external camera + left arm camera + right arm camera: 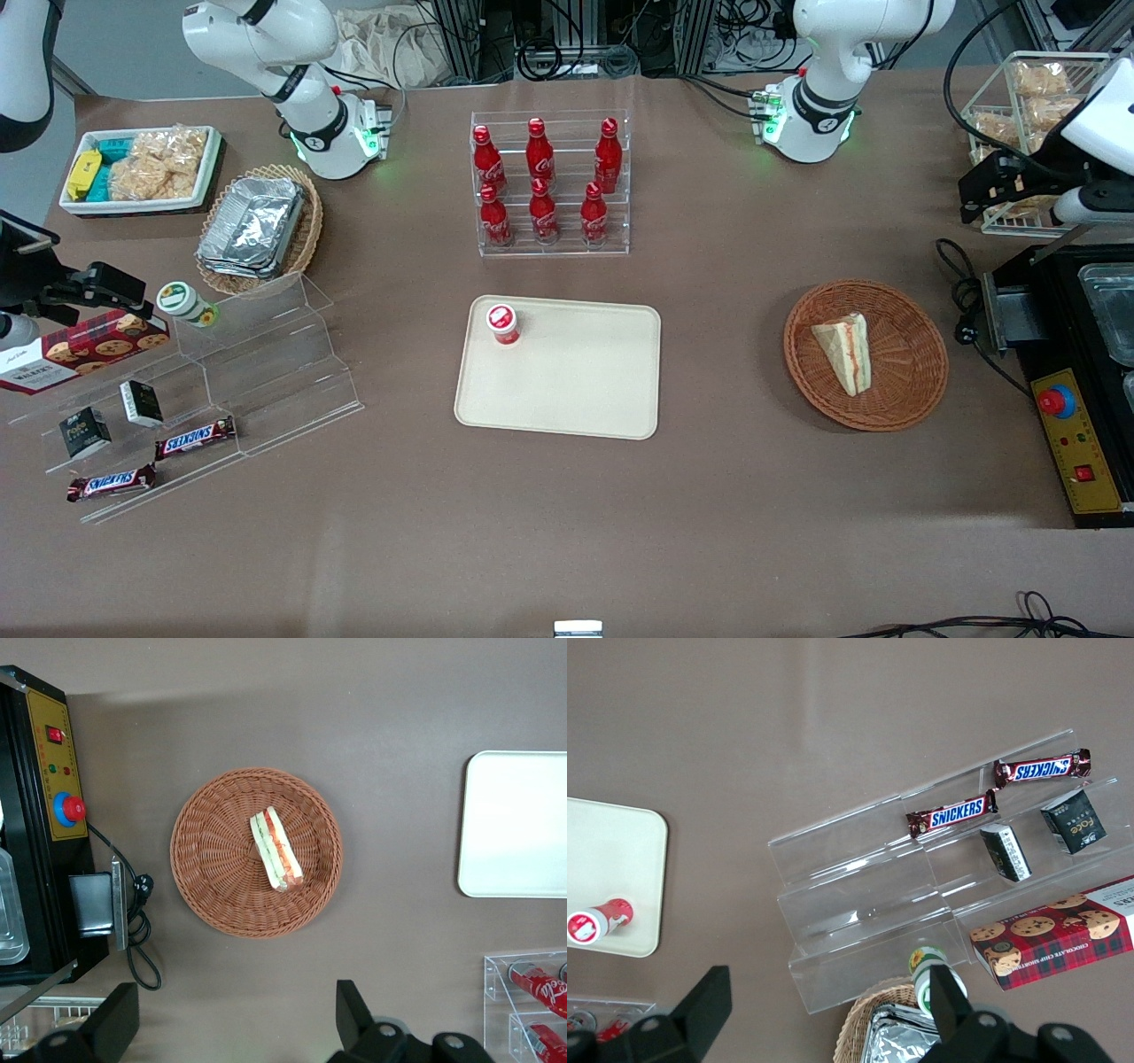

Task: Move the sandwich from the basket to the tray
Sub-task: 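Move the left gripper over the sandwich in the wicker basket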

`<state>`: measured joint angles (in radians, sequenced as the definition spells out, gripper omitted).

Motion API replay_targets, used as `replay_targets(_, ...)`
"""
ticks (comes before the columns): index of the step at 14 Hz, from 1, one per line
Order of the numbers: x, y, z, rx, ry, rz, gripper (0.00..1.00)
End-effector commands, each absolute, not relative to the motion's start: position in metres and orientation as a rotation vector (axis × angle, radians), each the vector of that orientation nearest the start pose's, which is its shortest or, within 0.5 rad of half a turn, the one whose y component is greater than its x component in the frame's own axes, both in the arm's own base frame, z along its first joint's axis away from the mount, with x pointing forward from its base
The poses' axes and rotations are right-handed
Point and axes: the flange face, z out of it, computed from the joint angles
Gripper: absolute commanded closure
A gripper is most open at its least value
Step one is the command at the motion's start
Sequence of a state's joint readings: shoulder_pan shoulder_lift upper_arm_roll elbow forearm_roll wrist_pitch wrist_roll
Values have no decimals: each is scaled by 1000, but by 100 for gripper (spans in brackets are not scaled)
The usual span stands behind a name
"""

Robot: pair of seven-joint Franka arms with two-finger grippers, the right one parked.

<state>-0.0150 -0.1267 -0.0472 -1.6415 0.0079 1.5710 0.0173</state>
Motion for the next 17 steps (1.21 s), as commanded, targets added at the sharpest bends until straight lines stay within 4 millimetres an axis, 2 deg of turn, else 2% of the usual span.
replay_targets(1,510,-32,664,-3108,86,-68,0)
replay_targets(3,510,-30,665,-3096,-48,-74,0)
replay_targets(6,512,-35,655,-3093,-82,-43,0)
replay_targets(9,525,-30,625,-3098,-141,51,0)
replay_targets(13,563,0,562,-3082,-341,168,0)
replay_targets(15,584,14,517,-3080,-397,223,0)
replay_targets(17,593,15,469,-3125,-470,309,0)
